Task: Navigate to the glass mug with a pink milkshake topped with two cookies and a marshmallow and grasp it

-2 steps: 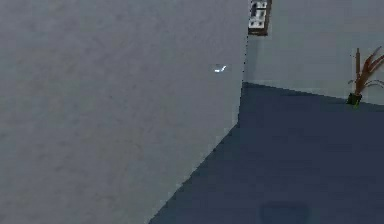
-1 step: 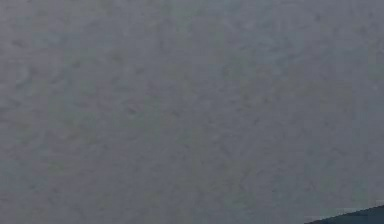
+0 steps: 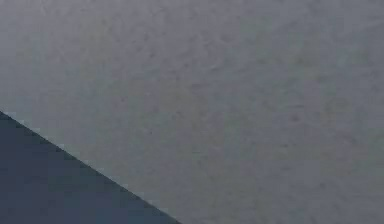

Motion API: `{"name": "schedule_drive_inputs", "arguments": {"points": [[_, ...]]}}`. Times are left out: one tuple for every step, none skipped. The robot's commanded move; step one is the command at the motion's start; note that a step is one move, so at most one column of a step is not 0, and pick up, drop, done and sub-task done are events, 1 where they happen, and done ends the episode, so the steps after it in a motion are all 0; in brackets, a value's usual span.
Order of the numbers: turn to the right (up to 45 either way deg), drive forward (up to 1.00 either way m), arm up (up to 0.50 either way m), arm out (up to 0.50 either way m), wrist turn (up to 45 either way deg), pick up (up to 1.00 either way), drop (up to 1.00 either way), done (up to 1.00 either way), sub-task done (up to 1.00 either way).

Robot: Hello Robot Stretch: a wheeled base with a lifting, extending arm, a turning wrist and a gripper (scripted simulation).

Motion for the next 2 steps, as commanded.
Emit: {"name": "schedule_drive_inputs", "arguments": {"points": [[-15.0,0.00,0.00,0.00,0.0,0.00,0.00,0.00,0.00],[0.0,0.45,0.00,0.00,0.0,0.00,0.00,0.00,0.00]]}}
